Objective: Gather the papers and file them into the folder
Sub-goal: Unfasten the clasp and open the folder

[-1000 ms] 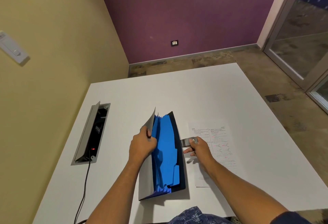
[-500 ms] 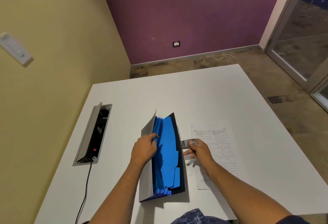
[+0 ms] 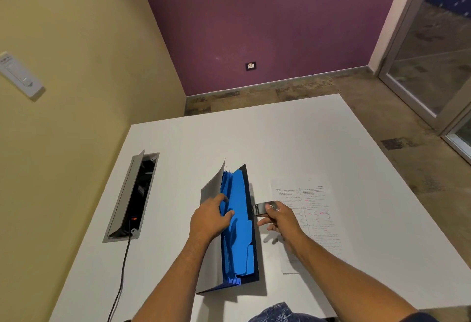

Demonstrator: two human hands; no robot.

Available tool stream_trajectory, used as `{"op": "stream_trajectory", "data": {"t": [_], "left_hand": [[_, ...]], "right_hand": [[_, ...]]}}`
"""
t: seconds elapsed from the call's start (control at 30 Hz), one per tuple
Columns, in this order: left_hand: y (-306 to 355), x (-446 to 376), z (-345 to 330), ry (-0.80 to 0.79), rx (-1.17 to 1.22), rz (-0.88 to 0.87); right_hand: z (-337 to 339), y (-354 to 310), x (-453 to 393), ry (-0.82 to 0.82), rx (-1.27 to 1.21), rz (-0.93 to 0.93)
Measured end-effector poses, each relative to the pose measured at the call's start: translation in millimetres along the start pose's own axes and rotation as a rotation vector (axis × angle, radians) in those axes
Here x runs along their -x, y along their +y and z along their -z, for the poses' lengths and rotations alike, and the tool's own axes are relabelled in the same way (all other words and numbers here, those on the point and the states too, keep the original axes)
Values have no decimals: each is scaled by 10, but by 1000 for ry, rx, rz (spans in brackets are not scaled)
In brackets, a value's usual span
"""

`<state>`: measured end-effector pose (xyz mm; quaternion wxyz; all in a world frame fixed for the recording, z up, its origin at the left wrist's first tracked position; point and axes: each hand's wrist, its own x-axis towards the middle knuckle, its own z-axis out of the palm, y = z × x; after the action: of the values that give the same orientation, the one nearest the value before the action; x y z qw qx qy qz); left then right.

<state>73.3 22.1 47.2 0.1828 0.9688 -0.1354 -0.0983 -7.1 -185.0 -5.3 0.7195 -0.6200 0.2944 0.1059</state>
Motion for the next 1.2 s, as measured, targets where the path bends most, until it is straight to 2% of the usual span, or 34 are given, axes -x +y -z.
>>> {"op": "stream_trajectory", "data": {"t": [0.33, 0.63, 1.03, 1.2], "left_hand": [[-64, 52, -15, -29, 1, -19], [-81, 106, -117, -87, -11, -3], [-137, 164, -65, -30, 31, -21], [-163, 228, 35, 53, 53, -5]], "right_hand": [[127, 119, 89, 31, 12, -35], [53, 111, 180, -27, 99, -16], [-13, 110, 178, -13, 153, 48], [10, 145, 156, 32, 143, 72]]}}
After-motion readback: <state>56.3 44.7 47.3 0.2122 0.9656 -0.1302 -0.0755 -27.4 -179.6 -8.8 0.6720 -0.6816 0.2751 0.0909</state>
